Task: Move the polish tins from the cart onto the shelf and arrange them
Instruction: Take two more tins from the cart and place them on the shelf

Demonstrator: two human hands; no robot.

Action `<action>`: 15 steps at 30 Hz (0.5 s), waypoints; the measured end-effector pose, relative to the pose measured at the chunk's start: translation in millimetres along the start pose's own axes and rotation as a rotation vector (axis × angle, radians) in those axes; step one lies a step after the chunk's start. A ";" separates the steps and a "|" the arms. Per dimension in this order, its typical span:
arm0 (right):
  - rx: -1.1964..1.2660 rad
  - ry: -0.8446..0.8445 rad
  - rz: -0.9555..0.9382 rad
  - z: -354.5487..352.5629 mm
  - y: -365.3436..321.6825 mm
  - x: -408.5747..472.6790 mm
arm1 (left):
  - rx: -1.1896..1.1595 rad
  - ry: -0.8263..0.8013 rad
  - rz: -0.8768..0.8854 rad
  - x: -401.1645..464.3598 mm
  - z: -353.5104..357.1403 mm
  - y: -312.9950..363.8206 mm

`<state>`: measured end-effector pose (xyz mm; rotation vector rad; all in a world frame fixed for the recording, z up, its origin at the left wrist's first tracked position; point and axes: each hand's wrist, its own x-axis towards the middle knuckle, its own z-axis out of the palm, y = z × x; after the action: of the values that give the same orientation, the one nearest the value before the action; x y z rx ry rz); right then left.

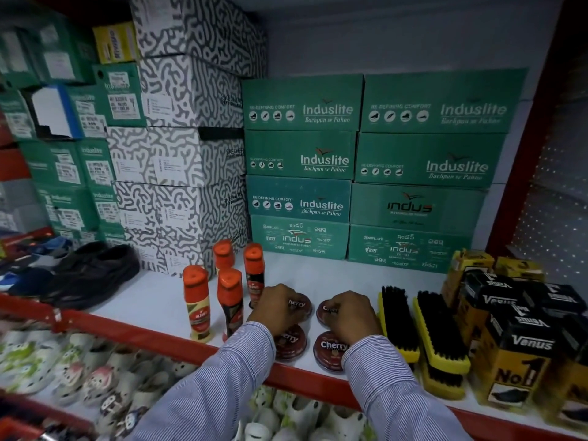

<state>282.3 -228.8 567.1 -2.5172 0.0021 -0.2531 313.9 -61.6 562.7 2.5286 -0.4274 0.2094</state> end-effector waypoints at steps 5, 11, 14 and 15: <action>0.011 0.018 -0.006 1.6 0.1 -0.3 | -0.021 0.008 0.008 -2.2 -1.9 3.5; 0.062 0.048 -0.039 -9.0 -1.9 -11.5 | -0.045 0.011 0.032 -12.3 -14.0 8.9; 0.081 0.043 -0.077 -19.4 0.3 -29.2 | -0.004 0.004 0.020 -23.4 -22.4 5.1; 0.071 0.001 -0.077 -21.2 1.3 -37.9 | 0.001 -0.024 -0.001 -28.6 -23.4 1.8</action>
<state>241.3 -239.8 576.5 -2.4497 -0.1022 -0.2805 285.1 -42.7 576.2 2.5341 -0.4352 0.1787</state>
